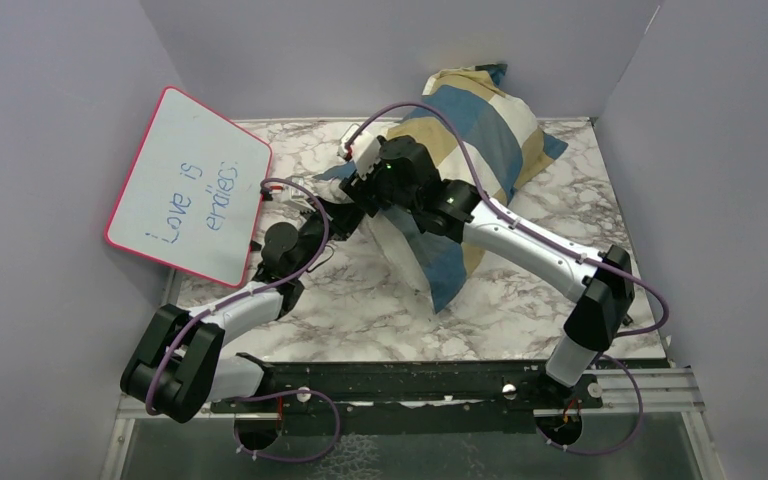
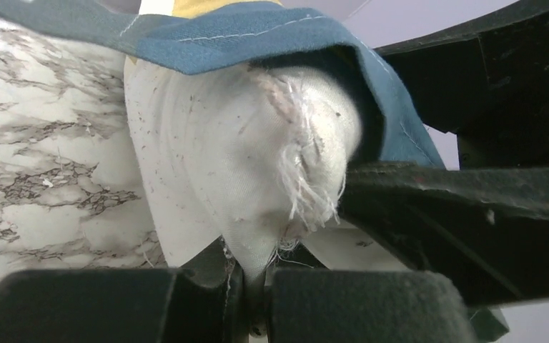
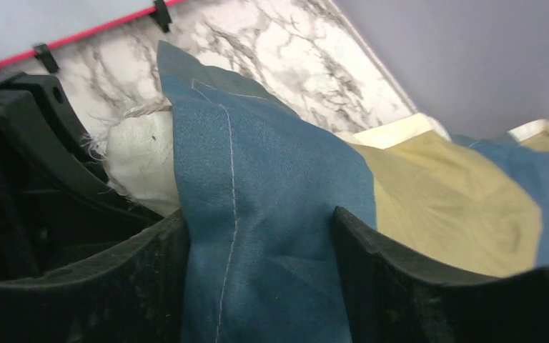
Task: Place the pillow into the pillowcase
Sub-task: Stuff the pillow into the pillowcase.
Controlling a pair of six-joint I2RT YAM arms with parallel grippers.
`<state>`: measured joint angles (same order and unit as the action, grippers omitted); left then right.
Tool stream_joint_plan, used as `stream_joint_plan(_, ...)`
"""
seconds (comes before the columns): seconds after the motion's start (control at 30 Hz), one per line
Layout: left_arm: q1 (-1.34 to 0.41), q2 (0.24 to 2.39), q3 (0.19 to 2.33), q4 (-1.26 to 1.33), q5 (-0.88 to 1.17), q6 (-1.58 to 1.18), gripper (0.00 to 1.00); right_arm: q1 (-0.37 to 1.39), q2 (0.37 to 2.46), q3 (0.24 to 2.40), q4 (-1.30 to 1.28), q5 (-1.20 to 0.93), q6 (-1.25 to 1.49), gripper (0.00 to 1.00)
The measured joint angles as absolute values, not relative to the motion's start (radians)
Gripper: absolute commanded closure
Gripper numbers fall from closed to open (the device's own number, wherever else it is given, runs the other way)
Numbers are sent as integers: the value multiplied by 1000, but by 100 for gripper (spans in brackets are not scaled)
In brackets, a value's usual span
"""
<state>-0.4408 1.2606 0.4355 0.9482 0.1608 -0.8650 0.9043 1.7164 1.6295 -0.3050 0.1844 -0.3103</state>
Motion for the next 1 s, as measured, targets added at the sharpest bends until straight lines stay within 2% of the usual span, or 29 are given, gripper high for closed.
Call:
stream_joint_plan(0.03,-441,1261,435,950,161,-863,100,904,1716,1629,-302,198,-315,47)
stream_joint_plan(0.17,-442,1261,436,964,158,-853,100,921,1716,1629,-292,235,-320,60)
stream_joint_plan(0.27,-443,1261,436,964,154,-849,100,924,1716,1629,-285,252,-310,64)
stream_joint_plan(0.37,-443,1261,436,964,152,-846,100,924,1716,1629,-284,266,-293,63)
stream_joint_plan(0.5,-443,1260,436,963,149,-839,100,924,1716,1629,-284,286,-259,52)
stream_joint_plan(0.83,-445,1240,436,962,147,-819,100,922,1686,1635,-294,323,-202,53)
stream_joint_plan(0.93,-445,1240,436,961,147,-818,100,919,1681,1638,-299,325,-194,47)
stream_joint_plan(1.0,-445,1240,436,960,147,-818,100,916,1681,1650,-313,325,-184,47)
